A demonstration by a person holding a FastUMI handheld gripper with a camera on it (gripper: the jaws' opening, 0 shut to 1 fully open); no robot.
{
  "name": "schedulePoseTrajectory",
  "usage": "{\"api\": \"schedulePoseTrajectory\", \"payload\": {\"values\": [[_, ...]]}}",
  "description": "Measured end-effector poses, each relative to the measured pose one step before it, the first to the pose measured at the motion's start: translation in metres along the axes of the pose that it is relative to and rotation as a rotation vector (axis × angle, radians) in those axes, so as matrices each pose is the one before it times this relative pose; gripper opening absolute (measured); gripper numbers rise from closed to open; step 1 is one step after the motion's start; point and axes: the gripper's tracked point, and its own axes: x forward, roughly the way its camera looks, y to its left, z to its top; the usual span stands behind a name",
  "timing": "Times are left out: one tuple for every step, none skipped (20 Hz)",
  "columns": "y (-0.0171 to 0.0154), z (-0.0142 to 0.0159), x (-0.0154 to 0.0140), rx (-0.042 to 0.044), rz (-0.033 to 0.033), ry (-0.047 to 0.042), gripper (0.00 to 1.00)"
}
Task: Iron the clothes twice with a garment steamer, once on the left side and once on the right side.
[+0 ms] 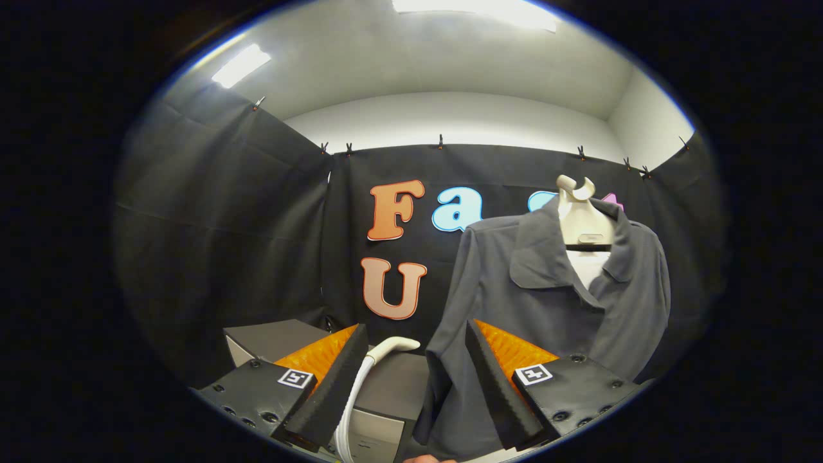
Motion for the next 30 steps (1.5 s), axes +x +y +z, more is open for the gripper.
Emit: {"api": "schedulePoseTrajectory", "payload": {"values": [[0.01397,0.00209,0.01978,-0.00566,0.00185,0.00181,0.98],[0.01449,0.00162,0.02014,-0.00393,0.00810,0.00319,0.98],[0.00999,0.00136,0.02289,-0.00753,-0.00073,0.00952,0.98],[0.00813,-0.00277,0.02172,-0.00799,-0.00221,0.01572,0.98],[0.00843,-0.00572,0.02194,-0.00444,0.00460,0.02347,0.98],[0.01075,-0.00868,0.02157,-0.00578,0.01325,0.03460,0.98],[0.00681,-0.00829,0.02100,0.00058,0.01097,0.04325,0.98],[0.00542,-0.00757,0.01857,0.01534,0.01307,0.04870,0.98],[0.00667,-0.00912,0.01514,0.02816,0.02096,0.05439,0.98],[0.00669,-0.01166,0.01812,0.03342,0.02350,0.06107,0.98],[0.00326,-0.01363,0.01864,0.03264,0.01520,0.06902,0.98],[-0.00045,-0.01288,0.02099,0.02668,0.00347,0.06228,0.99],[-0.00098,-0.01581,0.02004,0.01921,-0.00467,0.06744,0.99],[-0.00184,-0.01590,0.01850,0.00921,-0.00586,0.07383,0.99],[0.00049,-0.01175,0.01490,0.01035,0.00154,0.04757,0.99],[-0.00465,-0.00868,0.01343,0.00682,-0.01629,0.04773,0.99],[-0.00479,-0.00728,0.01337,0.00846,-0.02148,0.04170,0.99],[-0.00687,-0.00788,0.01226,0.01601,-0.01710,0.04466,0.98],[-0.00507,-0.00771,0.01168,0.02512,-0.00725,0.03950,0.98],[-0.00345,-0.00152,0.00982,0.02483,-0.00205,0.02908,0.99],[-0.00438,-0.00217,0.00867,0.01008,-0.00913,0.02636,0.98],[-0.00520,-0.00194,0.00787,0.00223,-0.01077,0.02062,0.98],[-0.00254,-0.00325,0.01050,0.00045,-0.00401,0.02563,0.99],[0.00063,-0.00392,0.00645,0.00189,0.00051,0.02842,0.99],[0.00357,-0.00413,0.00445,-0.00437,0.00416,0.02882,0.99],[-0.00183,-0.00401,0.00387,-0.00075,-0.00280,0.02736,0.99],[-0.00092,-0.00478,0.00435,-0.00365,-0.00067,0.02627,1.00],[-0.00199,-0.00312,0.00429,0.00395,-0.00639,0.02194,1.00],[-0.00230,-0.00298,0.00564,0.00869,-0.00662,0.01596,1.00],[-0.00279,-0.00183,0.00506,0.00189,-0.00273,0.01843,0.99]]}}
